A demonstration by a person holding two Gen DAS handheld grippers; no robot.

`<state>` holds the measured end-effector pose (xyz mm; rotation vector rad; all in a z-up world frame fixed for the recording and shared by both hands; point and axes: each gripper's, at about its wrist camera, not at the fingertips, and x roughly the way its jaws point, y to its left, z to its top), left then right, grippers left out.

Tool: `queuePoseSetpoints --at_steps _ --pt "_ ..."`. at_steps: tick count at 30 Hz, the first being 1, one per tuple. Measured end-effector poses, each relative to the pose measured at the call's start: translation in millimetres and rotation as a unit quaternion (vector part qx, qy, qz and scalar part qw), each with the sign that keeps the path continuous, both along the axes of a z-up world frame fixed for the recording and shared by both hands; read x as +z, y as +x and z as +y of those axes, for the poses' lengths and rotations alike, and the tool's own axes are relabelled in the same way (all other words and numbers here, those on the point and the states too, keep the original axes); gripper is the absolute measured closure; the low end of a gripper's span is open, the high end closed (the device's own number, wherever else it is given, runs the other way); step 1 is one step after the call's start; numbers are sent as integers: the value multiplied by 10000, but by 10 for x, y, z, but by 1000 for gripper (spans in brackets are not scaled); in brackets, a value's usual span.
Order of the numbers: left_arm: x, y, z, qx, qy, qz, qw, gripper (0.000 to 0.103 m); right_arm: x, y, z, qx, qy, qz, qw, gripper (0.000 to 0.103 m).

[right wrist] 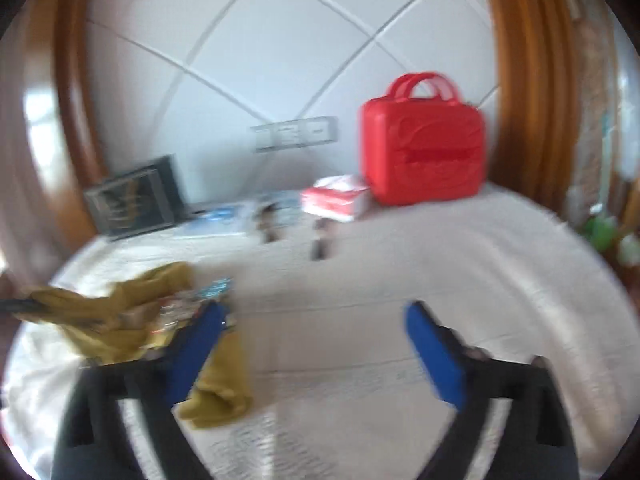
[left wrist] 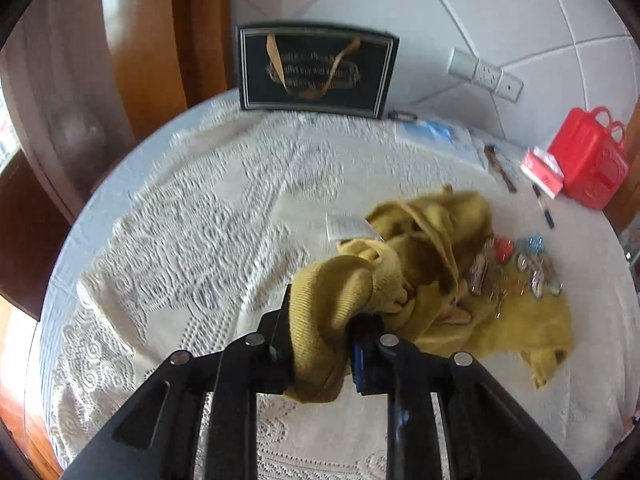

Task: Fold clothes
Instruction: 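Grasp the sweatshirt fabric with the left gripper and lift it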

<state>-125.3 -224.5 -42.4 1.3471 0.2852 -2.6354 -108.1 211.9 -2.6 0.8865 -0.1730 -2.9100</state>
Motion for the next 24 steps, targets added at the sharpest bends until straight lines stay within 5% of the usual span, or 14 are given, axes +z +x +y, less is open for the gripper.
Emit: queuePoseSetpoints --at_steps 5,8,12,14,19,20,21,22,24 --pt "-209 3 9 82 76 -118 9999 82 -387 -254 -254 664 -454 -887 9928 5" --pt "-391 -83 72 35 -239 -255 9994 82 -668 -418 -479 739 -241 -1282 9887 41" --pt "-773 -180 98 -134 -315 -566 9978 81 -1015 -535 -759 881 -121 -1660 9821 41" --pt "-836 -167 66 -147 -237 -343 9990 80 -1171 -611 -893 997 44 -1811 9784 38" --pt "-882 -142 -13 -144 -122 -109 9998 68 -1351 -663 -1061 1029 566 -1779 9770 11" --pt "-897 -142 -30 -33 -244 -125 9996 46 -1382 -685 -1115 1053 701 -1774 9760 3" --pt "-921 -142 -65 258 -454 -162 9985 9 -1396 -698 -1119 1005 749 -1773 9761 0" --pt "-973 -151 -144 530 -539 -247 9968 0 -1393 -720 -1110 971 700 -1804 9763 0" --pt "-1000 -169 -314 471 -88 -259 9985 2 -1388 -787 -1127 923 722 -1994 9729 8"
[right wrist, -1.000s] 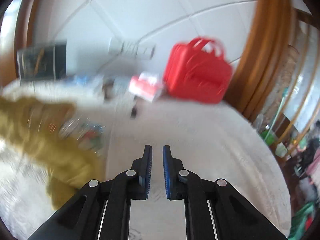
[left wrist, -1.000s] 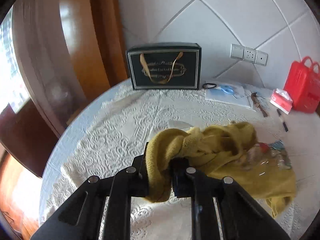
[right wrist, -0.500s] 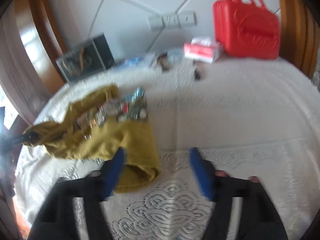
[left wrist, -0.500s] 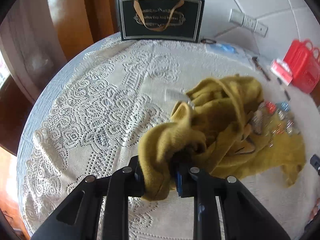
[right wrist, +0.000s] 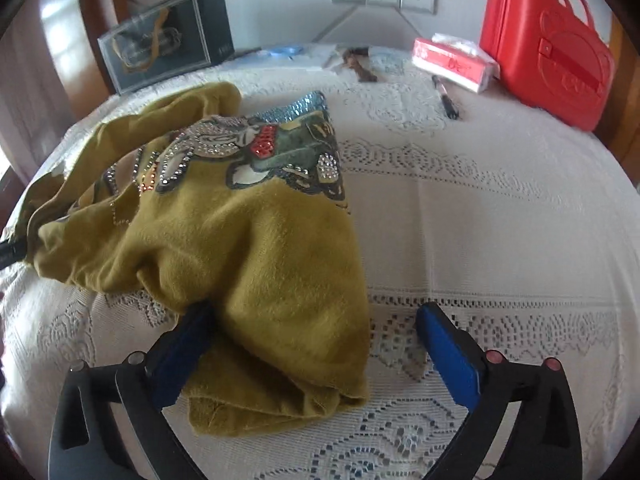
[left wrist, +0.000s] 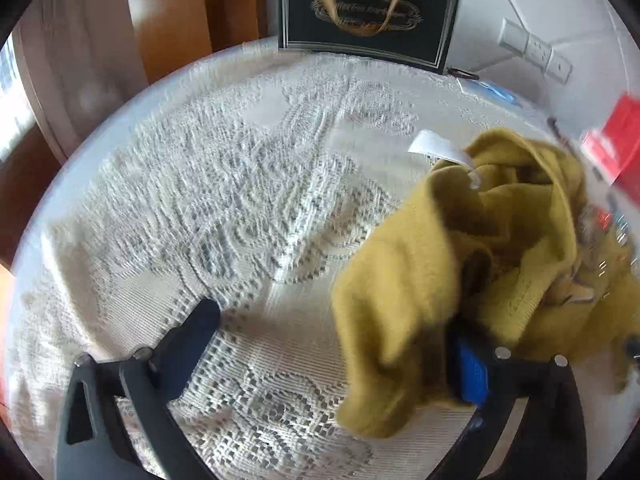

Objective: Fold clothes

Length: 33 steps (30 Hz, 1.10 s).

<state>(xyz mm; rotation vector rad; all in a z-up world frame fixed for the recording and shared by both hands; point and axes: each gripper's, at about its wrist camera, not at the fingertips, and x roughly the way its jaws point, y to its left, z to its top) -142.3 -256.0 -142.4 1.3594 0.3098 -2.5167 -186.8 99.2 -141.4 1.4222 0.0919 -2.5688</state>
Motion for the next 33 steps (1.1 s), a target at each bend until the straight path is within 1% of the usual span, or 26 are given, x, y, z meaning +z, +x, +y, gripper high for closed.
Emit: queuePoseSetpoints --at_steps 1,2,3,4,5,7,8,9,10,11,12,14,15,16,17,18,19,20,21,24,26,28,29,30,31,33 --pt "17 -15 -13 -87 2 -108 9999 6 22 -22 10 -78 59 -53 9999 18" --pt "60 -27 4 -190 40 -133 9997 29 73 -14 24 -98 122 0 9999 49" --pt "125 -51 51 -358 92 -203 9991 61 101 -25 7 -31 96 -10 9999 73" --pt "202 -78 117 -486 97 -279 9984 73 175 -21 -3 -42 262 52 9996 77" --pt "294 -101 175 -570 36 -258 9980 82 266 -1 -29 -80 549 262 9981 86" --pt "586 -126 315 -674 -262 6 9974 82 587 69 -55 -91 1023 889 9907 90" --pt "729 -127 369 -701 -310 154 9969 82 788 123 -51 -164 1234 1251 9843 90" --pt "905 -125 416 -696 -324 317 9965 82 967 189 -54 -239 1494 1646 9747 95" --pt "1069 -119 444 -699 -249 479 9961 82 1193 288 -58 -463 2017 2216 9529 100" --pt "1191 -132 453 -711 -135 575 9957 82 1450 420 -30 -696 2495 2816 9239 101" --pt "1311 -126 448 -678 31 634 9957 82 1625 499 27 -742 2513 2993 9175 101" --pt "1425 -144 389 -620 343 669 9952 79 2003 586 336 -765 1893 2738 9398 101" --pt "1454 -134 359 -635 456 601 9951 65 2069 631 425 -769 1728 2691 9444 98" --pt "1464 -121 342 -630 451 522 9956 56 2117 681 584 -683 1446 2522 9544 95" --pt "1472 -99 330 -614 348 467 9964 38 2113 725 698 -575 1114 2401 9626 82" --pt "1469 -64 342 -604 203 433 9970 31 2106 756 747 -515 888 2315 9674 59" --pt "1463 -38 348 -622 82 400 9972 31 2032 772 839 -430 533 2077 9758 44" --pt "1453 -14 345 -620 36 357 9974 31 1916 745 919 -372 205 1805 9827 22" --pt "1445 13 336 -615 68 334 9975 31 1785 715 939 -363 0 1587 9867 19" --pt "1443 84 264 -605 100 295 9977 31 1325 572 937 -379 -275 968 9942 19" --pt "1485 125 179 -526 61 356 9980 31 1036 492 912 -346 -348 618 9969 19" --pt "1547 166 112 -551 161 445 9974 30 775 439 928 -306 -582 211 9976 19" --pt "1600 183 78 -540 193 506 9971 24 683 437 924 -300 -679 76 9972 21" --pt "1624 180 69 -545 189 540 9969 17 609 418 903 -274 -717 -16 9970 27" --pt "1637 161 87 -583 163 574 9965 15 541 395 857 -232 -656 -59 9976 31" --pt "1603 72 195 -737 181 591 9954 15 471 362 786 -215 -563 -72 9982 47"
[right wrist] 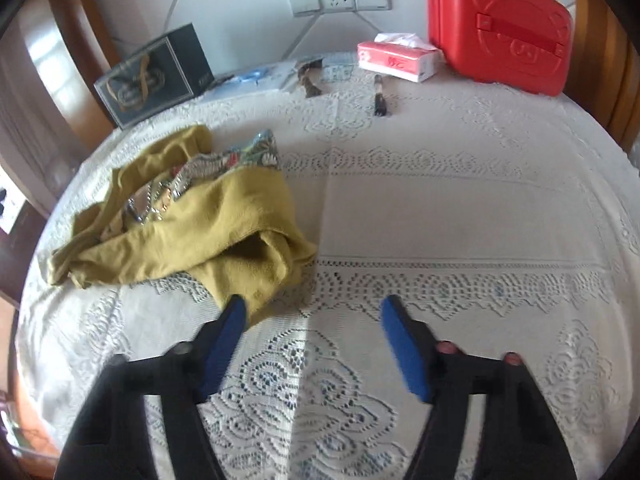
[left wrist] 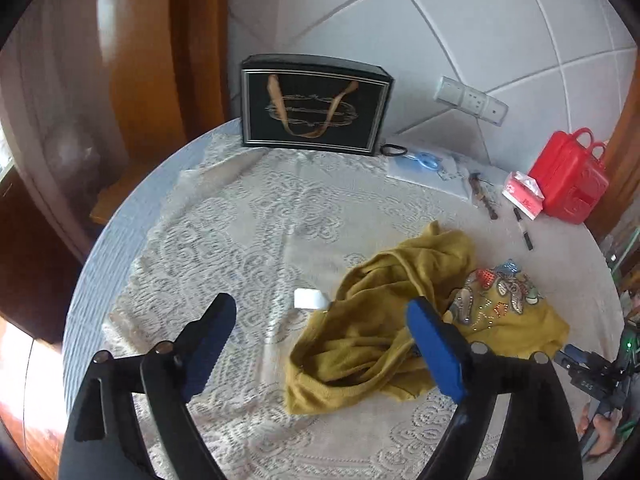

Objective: Fold clothes

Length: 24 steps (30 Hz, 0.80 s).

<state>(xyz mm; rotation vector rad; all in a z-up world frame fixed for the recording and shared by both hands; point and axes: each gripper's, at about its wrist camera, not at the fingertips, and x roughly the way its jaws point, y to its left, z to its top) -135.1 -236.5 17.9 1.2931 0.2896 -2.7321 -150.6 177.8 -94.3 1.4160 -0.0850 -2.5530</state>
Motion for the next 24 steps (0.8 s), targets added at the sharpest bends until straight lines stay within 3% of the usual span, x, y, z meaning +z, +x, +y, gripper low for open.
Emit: queuePoseSetpoints --at_steps 2,7,12,13,14,15,17,18,19,20,22,23,24 --pt "-122 -139 189 -264 159 -69 9995 15 -22 -36 -48 34 -36 -43 10000 55" --pt "-591 -557 728 -764 256 -467 9957 15 -59 -90 -44 28 -109 -146 9998 55" --pt "-1111 -869 1089 -972 57 -962 9906 16 -73 -83 -27 126 -521 -265 9982 42" --pt "-1199 -916 1134 -978 -13 -1054 9896 21 -67 -81 -59 191 -534 -249 9981 42" --pt "-1291 -959 1183 -990 -134 -1191 9878 50 -70 -85 -95 245 -507 -243 9981 42" --pt "-1360 -985 1210 -1033 -101 -1311 9859 70 -105 -113 -156 298 -457 -276 9981 42" --pt "-1336 -965 1215 -988 55 -1187 9880 83 -178 -162 -255 360 -396 -368 9979 45" --pt "-1301 -952 1226 -942 -40 -1129 9891 94 -235 -189 -330 429 -290 -385 9979 67" --pt "-1256 -937 1229 -859 -254 -1067 9903 99 -291 -213 -444 504 -33 -337 9982 81" --pt "-1183 -915 1221 -738 -563 -968 9910 99 -299 -216 -532 513 325 -175 9980 87" --pt "-995 -865 1124 -633 -650 -745 9931 99 -237 -206 -771 509 1655 367 9842 92" --pt "-873 -857 1030 -549 -701 -647 9939 99 -182 -183 -845 465 2294 714 9696 92" --pt "-756 -829 966 -487 -731 -554 9946 99 -97 -148 -912 367 3034 1180 9448 94"
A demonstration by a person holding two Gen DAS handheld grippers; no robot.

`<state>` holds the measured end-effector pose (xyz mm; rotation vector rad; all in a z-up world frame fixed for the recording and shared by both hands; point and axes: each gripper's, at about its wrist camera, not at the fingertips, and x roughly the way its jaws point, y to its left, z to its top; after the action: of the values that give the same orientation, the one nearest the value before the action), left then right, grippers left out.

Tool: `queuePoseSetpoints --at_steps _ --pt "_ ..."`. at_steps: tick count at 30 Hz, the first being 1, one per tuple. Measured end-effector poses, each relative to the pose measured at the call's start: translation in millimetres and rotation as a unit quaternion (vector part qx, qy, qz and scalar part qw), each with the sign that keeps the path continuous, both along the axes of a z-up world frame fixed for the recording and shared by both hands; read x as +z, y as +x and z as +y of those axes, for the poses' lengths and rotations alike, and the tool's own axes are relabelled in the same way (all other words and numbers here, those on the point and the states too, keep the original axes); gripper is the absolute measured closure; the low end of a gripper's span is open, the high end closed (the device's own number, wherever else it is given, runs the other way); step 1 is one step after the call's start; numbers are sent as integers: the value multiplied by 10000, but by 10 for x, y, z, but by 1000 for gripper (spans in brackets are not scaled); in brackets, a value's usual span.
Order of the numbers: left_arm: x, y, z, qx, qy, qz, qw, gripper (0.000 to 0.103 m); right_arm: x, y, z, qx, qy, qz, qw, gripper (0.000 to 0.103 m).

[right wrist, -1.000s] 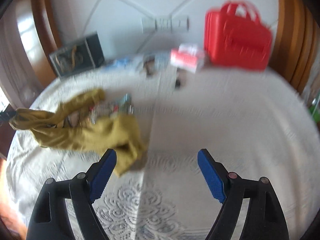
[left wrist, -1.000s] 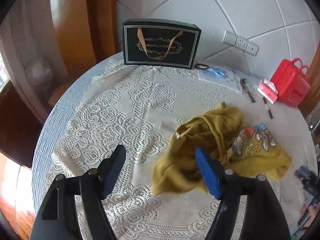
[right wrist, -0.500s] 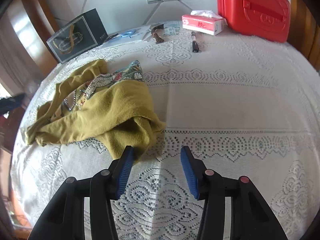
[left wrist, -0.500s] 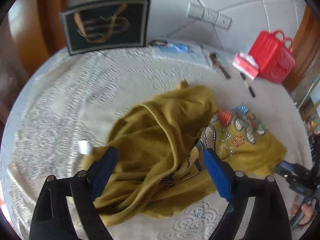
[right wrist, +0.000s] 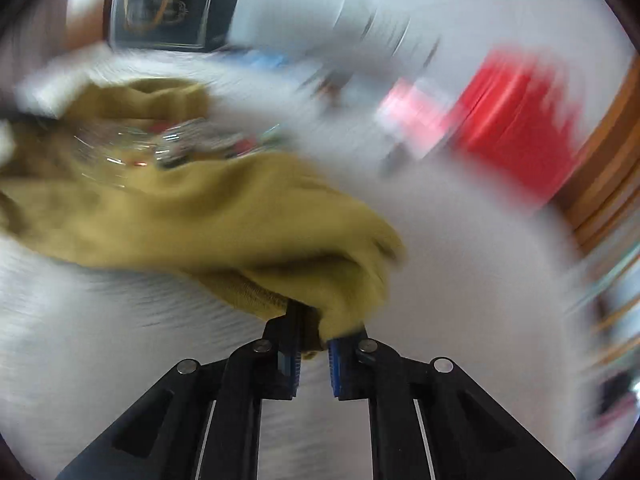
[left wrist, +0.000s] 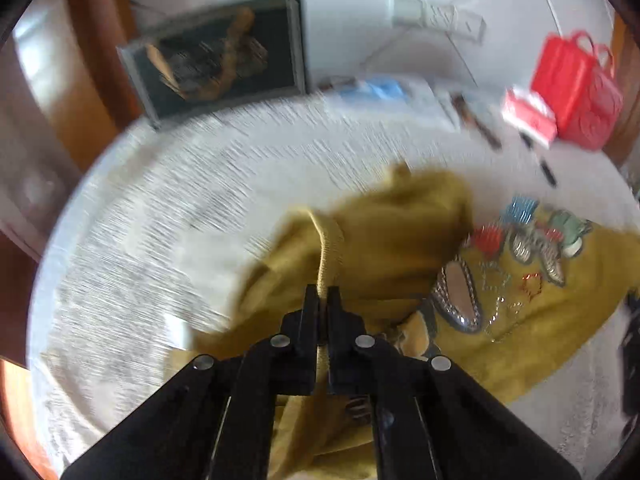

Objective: Fold clothes

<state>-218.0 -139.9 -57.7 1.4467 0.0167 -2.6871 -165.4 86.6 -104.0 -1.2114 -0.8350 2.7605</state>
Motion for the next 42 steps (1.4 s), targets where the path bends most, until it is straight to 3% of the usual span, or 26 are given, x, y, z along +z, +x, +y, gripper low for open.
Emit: queuePoseSetpoints --at_steps 1,3,6,8,9,11,13,14,15,16,20,22,25,29,33,38,42 --pt "152 48 -85 109 -82 128 9998 99 118 36 -32 -76 765 605 9952 96" --pt "371 127 -243 209 33 279 9994 99 359 94 14 -257 1605 1392 9768 96" --pt "624 329 -485 266 382 463 9978 99 850 300 290 -572 1814 1999 9612 96" --pt "684 487 -549 218 536 517 9970 99 1019 517 470 -678 1884 2184 9551 96" --pt "668 521 -560 164 601 432 9971 97 1044 580 519 -657 1850 2076 9583 94" --pt "519 528 -516 -9 593 56 9982 90 981 728 750 -534 1302 1194 9828 84" --pt "312 556 -459 -155 562 -391 9975 75 791 792 955 -504 832 305 9948 77" --pt "217 571 -446 -249 663 -566 9959 57 702 825 1044 -475 616 2 9970 74" --pt "148 581 -431 -301 749 -664 9945 46 617 866 1149 -484 374 -304 9977 68" --pt "122 579 -407 -294 702 -660 9949 46 540 901 1257 -519 81 -593 9969 64" --pt "200 556 -373 -242 724 -448 9961 46 610 913 1505 -705 -604 -598 9939 60" --pt "247 510 -376 -197 792 -360 9960 46 781 818 1606 -732 -1391 -479 9864 54" --pt "210 457 -358 -141 793 -380 9960 46 855 595 1632 -780 -2193 -519 9712 21" --pt "19 409 -299 -219 790 -637 9946 46 617 245 1593 -956 -2851 -998 9485 22" --pt "-10 548 -287 -308 613 -581 9960 46 341 171 1573 -1022 -2969 -1338 9400 40" --pt "124 907 -425 -379 598 -303 9970 46 317 384 1536 -706 -2798 -1197 9500 47" --pt "94 1218 -533 -419 462 -276 9977 46 354 541 1551 -520 -2954 -1205 9463 47"
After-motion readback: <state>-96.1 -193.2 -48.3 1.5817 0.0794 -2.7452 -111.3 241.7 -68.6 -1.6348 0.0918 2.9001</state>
